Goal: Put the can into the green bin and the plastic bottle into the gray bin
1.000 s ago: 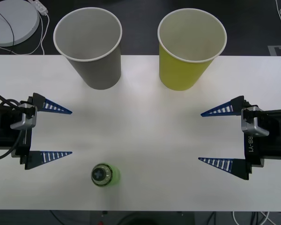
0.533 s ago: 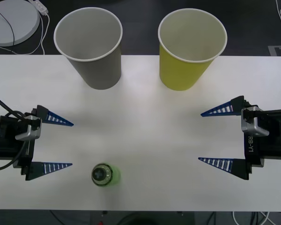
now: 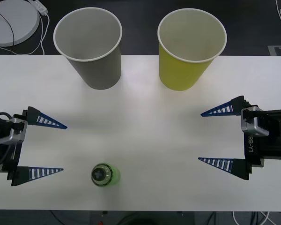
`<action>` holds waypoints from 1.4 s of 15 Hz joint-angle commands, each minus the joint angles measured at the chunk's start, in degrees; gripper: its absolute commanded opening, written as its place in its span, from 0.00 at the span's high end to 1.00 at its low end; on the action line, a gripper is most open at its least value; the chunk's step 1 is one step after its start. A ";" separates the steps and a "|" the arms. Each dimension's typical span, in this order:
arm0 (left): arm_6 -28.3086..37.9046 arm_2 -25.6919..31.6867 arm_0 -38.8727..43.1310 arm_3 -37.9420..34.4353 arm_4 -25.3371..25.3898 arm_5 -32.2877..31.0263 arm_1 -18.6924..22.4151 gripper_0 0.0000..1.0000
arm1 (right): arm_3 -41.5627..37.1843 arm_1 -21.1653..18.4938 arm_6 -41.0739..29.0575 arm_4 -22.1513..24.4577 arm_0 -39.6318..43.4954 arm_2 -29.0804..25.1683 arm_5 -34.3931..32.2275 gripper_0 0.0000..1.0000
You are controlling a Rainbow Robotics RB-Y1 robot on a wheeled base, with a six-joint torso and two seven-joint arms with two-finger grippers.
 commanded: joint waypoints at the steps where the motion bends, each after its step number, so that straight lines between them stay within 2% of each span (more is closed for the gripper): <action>1: -6.11 -0.05 1.93 2.28 3.70 0.04 1.42 0.00 | -0.01 0.00 0.00 0.00 0.00 0.00 0.01 0.00; 3: -10.41 -0.05 3.34 3.95 4.31 -0.05 1.77 0.00 | -0.01 0.00 0.00 0.00 0.00 0.00 0.01 0.00; 9: -17.01 -0.05 7.47 4.65 5.63 -0.05 1.86 0.00 | -0.01 0.00 0.00 0.00 0.00 0.00 0.01 0.00; 17: -22.19 -0.40 11.68 5.27 6.60 -0.23 0.45 0.00 | -0.01 0.00 0.00 0.00 0.00 0.00 0.01 0.00; 21: -23.42 -4.01 10.89 6.76 6.51 1.44 -1.66 0.00 | -0.01 0.00 0.00 0.00 0.00 0.00 0.01 0.00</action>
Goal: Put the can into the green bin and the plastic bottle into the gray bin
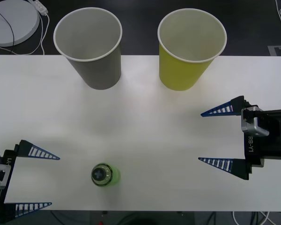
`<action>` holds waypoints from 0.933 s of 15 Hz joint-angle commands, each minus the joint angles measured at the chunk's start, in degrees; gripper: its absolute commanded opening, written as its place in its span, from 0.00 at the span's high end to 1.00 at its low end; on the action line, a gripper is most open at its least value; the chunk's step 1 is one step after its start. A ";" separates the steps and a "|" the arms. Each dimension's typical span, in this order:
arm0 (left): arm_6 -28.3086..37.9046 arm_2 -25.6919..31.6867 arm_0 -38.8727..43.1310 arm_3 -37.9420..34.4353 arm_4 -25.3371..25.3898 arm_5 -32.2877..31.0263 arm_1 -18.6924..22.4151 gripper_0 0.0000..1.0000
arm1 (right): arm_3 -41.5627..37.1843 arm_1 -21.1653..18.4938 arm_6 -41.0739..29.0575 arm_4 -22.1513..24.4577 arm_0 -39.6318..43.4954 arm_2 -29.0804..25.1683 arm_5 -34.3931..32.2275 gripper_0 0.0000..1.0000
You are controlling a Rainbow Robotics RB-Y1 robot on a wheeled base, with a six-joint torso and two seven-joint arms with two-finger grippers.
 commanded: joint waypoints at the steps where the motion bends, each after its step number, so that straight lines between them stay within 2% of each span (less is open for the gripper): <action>1: -1.04 -2.67 -1.21 1.45 -0.04 1.22 -1.27 0.00 | -0.01 0.00 0.00 0.00 0.00 0.00 0.00 0.00; 6: -2.27 -5.13 -3.40 3.47 -0.13 2.81 -3.30 0.00 | -0.01 0.00 0.00 0.00 0.00 0.00 0.00 0.00; 14: -2.10 -8.74 -5.51 3.47 -4.00 5.00 -7.87 0.00 | -0.01 0.00 0.00 0.00 0.00 0.00 0.00 0.00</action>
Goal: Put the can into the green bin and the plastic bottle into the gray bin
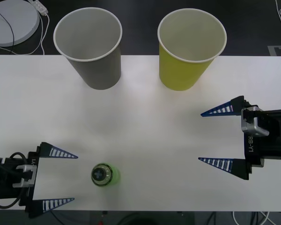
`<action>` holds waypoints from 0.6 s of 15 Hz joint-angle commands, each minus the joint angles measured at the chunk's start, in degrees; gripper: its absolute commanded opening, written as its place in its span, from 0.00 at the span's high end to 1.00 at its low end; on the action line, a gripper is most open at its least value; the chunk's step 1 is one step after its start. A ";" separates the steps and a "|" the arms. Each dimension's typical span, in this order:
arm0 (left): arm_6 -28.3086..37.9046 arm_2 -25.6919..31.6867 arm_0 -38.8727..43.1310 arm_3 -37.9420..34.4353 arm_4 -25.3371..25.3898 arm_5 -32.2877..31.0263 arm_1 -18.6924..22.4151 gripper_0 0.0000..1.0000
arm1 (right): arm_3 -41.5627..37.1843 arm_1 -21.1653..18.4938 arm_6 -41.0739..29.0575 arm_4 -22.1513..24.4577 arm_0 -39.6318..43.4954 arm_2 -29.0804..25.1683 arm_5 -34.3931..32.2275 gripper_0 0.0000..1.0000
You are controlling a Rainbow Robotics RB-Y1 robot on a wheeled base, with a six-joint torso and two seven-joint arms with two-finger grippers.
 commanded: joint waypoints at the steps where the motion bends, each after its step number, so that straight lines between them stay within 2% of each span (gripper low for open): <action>1: 0.17 -0.27 -0.31 -0.01 -1.94 0.00 -2.38 0.00 | 0.00 0.00 0.00 0.00 0.00 0.00 0.00 0.00; 9: 0.87 -0.98 -1.89 -0.01 -6.25 -0.52 -9.76 0.00 | 0.00 0.00 0.00 0.00 0.00 0.00 0.00 0.00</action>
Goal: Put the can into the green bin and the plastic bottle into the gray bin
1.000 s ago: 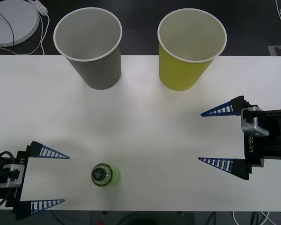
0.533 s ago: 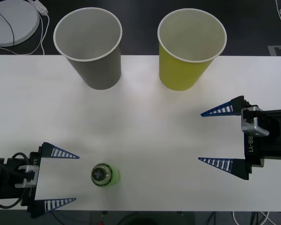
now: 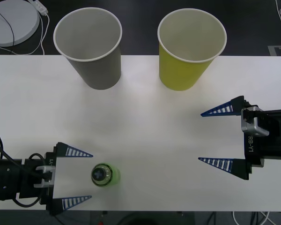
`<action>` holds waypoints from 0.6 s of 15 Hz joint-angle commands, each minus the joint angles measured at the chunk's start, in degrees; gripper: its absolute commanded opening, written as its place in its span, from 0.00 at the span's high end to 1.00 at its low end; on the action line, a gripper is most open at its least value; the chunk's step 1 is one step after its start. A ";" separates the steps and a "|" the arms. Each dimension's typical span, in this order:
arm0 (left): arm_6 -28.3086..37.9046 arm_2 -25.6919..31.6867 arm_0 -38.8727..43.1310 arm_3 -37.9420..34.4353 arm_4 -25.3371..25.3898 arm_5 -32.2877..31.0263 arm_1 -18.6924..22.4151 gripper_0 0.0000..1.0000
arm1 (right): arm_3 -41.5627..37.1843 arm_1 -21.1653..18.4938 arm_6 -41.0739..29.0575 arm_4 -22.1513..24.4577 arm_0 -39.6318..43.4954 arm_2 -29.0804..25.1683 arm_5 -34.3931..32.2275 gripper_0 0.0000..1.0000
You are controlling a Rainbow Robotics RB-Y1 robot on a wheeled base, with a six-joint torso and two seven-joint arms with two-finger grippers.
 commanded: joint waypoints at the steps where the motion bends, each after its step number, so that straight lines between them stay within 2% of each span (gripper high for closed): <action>1: 0.43 -0.16 -0.66 -0.01 -1.60 -0.36 -2.51 0.00 | 0.00 0.00 0.00 0.00 0.00 0.00 0.00 0.00; 9: 1.75 -0.16 -1.19 -0.01 -5.82 -1.59 -10.86 0.00 | 0.00 0.00 0.00 0.00 0.00 0.00 0.00 0.00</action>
